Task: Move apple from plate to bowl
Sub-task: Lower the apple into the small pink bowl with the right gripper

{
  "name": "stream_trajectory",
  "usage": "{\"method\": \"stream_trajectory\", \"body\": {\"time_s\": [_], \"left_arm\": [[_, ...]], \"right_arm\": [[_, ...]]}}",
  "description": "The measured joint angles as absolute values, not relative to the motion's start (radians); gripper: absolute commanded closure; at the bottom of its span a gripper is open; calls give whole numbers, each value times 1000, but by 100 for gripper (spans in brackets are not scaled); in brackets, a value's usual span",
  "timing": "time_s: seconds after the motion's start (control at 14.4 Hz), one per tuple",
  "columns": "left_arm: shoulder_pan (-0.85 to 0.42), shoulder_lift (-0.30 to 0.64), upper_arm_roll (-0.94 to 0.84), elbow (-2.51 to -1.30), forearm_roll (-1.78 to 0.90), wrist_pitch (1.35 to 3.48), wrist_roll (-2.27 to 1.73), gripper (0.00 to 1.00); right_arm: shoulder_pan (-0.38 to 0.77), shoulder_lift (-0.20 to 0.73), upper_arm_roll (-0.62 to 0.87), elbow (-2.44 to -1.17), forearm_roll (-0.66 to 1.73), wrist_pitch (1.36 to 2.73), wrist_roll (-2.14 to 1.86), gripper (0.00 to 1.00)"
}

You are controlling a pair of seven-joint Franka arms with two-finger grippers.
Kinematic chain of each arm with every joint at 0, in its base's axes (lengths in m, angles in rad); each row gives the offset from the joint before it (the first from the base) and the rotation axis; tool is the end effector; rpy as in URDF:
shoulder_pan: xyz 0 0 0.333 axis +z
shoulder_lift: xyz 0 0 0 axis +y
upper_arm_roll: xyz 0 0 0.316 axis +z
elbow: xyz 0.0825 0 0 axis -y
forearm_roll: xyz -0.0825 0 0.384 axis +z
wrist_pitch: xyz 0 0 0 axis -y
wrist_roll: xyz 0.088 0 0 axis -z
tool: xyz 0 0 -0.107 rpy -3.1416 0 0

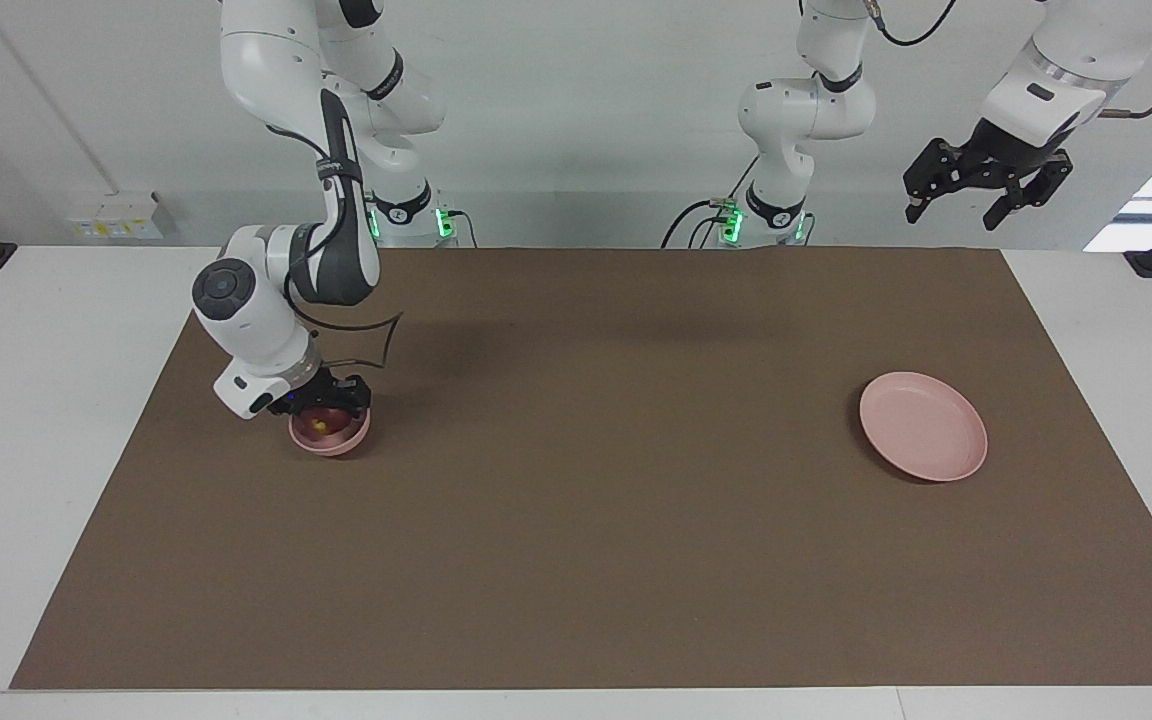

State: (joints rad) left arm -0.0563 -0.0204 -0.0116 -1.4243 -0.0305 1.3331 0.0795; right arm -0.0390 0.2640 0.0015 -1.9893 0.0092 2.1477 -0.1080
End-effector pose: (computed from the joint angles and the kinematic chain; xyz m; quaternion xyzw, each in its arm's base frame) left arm 0.5197 -0.0392 0.6829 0.9963 -0.0766 -0.0353 0.0150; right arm 0.5880 -0.0217 0.3227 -0.9981 -0.0325 0.0524 0.0077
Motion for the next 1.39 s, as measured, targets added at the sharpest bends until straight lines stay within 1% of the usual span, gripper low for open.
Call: {"method": "stream_trajectory", "body": {"time_s": [0.21,0.35,0.56,0.7,0.83,0.9,1.11,1.39], "left_arm": [[-56,-20,-12,-1424,-30,1333,80,0],[-56,-20,-12,-1424,-30,1333,80,0],[-56,-20,-12,-1424,-30,1333,80,0],[-56,-20,-12,-1424,-30,1333,80,0],[-56,-20,-12,-1424,-30,1333,80,0],[-56,-20,-12,-1424,-30,1333,80,0],[-56,-20,-12,-1424,-30,1333,80,0],[-56,-20,-12,-1424,-30,1333,80,0]], "right_arm": [[-39,265,2,-1989,9,2149,-106,86],[-40,273,2,-1989,9,2161,-106,78],[-40,279,2,-1989,9,2166,-106,61],[-41,279,2,-1989,9,2166,-106,46],[-41,279,2,-1989,9,2166,-106,35],[-41,279,2,-1989,9,2166,-106,34],[-41,279,2,-1989,9,2166,-106,25],[-41,279,2,-1989,9,2166,-106,15]]}}
